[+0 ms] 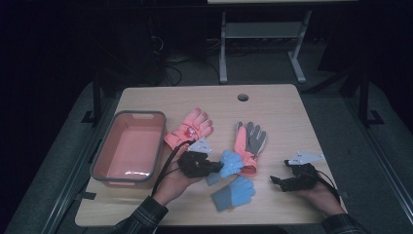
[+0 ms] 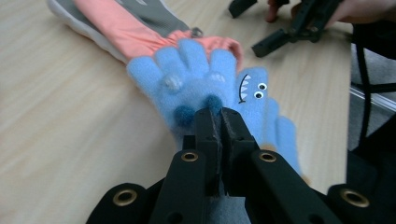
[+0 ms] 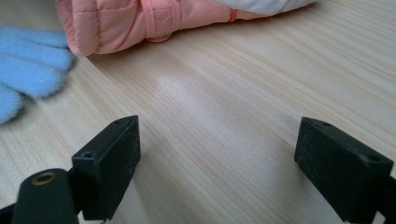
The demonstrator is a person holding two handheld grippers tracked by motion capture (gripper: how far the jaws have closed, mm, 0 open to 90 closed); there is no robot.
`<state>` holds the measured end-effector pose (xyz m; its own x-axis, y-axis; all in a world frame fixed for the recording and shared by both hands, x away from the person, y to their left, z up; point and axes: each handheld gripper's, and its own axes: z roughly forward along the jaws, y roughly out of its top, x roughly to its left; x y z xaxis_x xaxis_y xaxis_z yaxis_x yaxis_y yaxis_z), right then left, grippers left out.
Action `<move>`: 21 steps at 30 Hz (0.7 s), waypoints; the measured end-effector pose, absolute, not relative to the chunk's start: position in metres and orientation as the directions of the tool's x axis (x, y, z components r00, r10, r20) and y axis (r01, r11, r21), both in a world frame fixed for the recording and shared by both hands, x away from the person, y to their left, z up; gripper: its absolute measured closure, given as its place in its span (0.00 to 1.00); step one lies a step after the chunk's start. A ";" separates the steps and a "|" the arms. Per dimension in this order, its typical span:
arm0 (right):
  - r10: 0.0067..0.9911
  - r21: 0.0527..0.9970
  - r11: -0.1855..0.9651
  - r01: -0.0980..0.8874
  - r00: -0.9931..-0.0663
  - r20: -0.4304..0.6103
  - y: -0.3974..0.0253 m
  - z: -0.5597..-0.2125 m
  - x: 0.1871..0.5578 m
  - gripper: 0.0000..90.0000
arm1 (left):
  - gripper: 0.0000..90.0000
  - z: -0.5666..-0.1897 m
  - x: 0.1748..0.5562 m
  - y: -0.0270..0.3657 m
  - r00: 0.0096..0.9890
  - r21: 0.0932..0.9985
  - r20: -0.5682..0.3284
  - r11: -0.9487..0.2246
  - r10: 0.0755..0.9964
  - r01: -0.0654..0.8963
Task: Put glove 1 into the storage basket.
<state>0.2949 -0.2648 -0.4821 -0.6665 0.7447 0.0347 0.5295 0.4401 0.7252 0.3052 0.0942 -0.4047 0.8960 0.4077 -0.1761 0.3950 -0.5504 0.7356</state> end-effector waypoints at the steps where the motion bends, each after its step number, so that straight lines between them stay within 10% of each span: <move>1: 0.745 0.725 0.439 0.530 -0.666 0.036 -0.265 -0.482 0.295 0.15 | 0.96 -0.405 0.303 0.094 0.898 0.734 -0.177 -0.554 0.402 0.393; 21: 0.745 0.725 0.439 0.530 -0.666 0.036 -0.265 -0.482 0.295 0.15 | 0.96 -0.430 0.279 0.067 0.930 0.688 -0.189 -0.633 0.316 0.355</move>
<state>0.2949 -0.2648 -0.4821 -0.6662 0.7449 0.0357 0.5301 0.4393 0.7253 0.2788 0.0670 -0.4296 0.9297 0.3162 -0.1887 0.3549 -0.6325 0.6885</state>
